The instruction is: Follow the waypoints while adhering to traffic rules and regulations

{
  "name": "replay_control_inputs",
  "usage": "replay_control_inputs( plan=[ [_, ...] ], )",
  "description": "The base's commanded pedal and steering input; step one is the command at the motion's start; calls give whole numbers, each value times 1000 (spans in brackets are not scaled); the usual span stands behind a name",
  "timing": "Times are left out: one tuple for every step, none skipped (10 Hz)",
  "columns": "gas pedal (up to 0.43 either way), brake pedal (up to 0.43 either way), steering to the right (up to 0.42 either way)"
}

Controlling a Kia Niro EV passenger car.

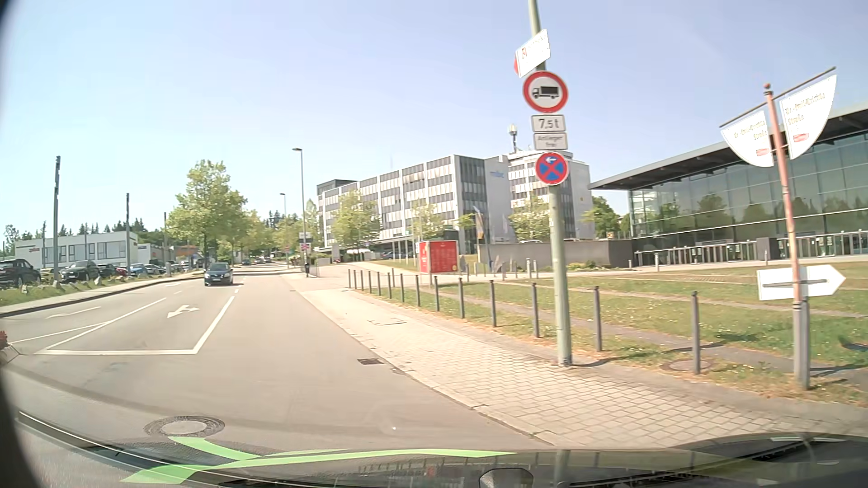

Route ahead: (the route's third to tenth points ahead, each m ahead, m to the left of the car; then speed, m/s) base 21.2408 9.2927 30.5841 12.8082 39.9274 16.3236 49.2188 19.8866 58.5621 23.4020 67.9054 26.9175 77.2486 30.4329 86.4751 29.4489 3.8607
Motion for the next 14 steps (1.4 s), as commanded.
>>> replay_control_inputs(
  plan=[
    [87, 0, -480],
    [98, 0, -460],
    [98, 0, -439],
    [98, 0, -421],
    [98, 0, -398],
    [98, 0, -370],
    [98, 0, -342],
    [98, 0, -291],
    [98, 0, -235],
    [87, 0, -188],
    [79, 0, -138],
    [79, 0, -88],
    [79, 0, -60],
    [79, 0, -35]
  ],
)
